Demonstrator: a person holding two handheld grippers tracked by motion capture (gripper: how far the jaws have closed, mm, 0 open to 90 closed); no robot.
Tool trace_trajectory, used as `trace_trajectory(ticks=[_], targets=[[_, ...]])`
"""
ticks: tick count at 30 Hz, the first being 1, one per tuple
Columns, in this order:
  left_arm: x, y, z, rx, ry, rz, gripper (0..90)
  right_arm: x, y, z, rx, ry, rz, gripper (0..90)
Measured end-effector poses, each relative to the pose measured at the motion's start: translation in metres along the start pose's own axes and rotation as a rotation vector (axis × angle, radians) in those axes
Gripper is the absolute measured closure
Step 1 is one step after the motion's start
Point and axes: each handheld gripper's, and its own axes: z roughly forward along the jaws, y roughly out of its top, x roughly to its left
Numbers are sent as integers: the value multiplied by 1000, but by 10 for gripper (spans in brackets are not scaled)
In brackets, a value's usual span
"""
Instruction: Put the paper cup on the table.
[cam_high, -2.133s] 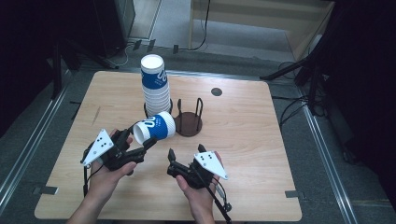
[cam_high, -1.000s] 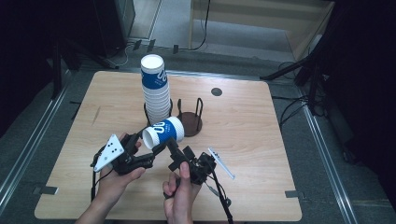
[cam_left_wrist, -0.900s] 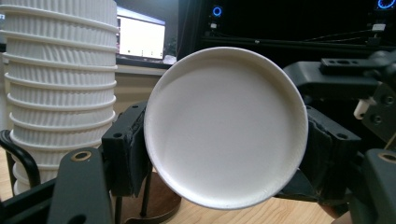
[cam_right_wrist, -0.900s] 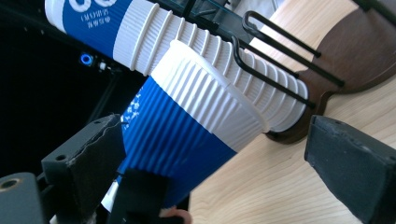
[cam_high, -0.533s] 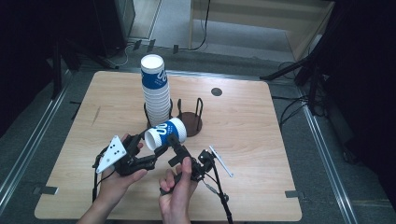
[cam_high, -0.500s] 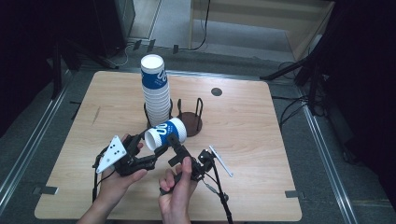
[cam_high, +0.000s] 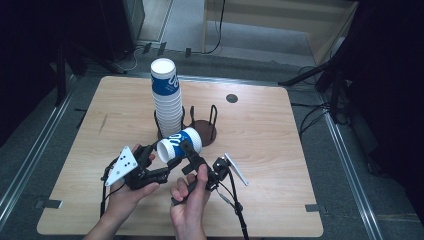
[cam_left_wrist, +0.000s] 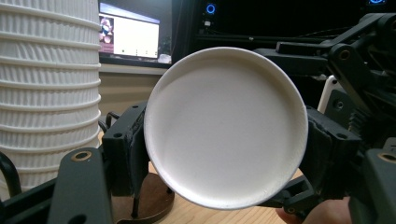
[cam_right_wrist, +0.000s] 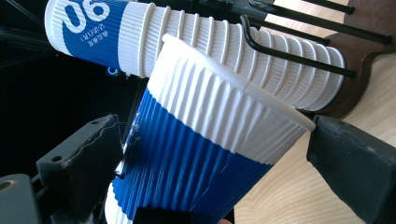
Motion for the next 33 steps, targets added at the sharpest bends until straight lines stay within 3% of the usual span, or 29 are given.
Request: trace_trajectory(ticks=[13, 20, 33], targets=[[-1, 0, 1, 7, -14, -10, 285, -5, 3, 5, 15, 53, -4, 22], [-4, -1, 2, 23, -35, -9, 286, -7, 3, 7, 17, 59, -5, 22], [-6, -2, 3, 40, -60, -4, 287, -10, 17, 8, -36, 56, 14, 22]])
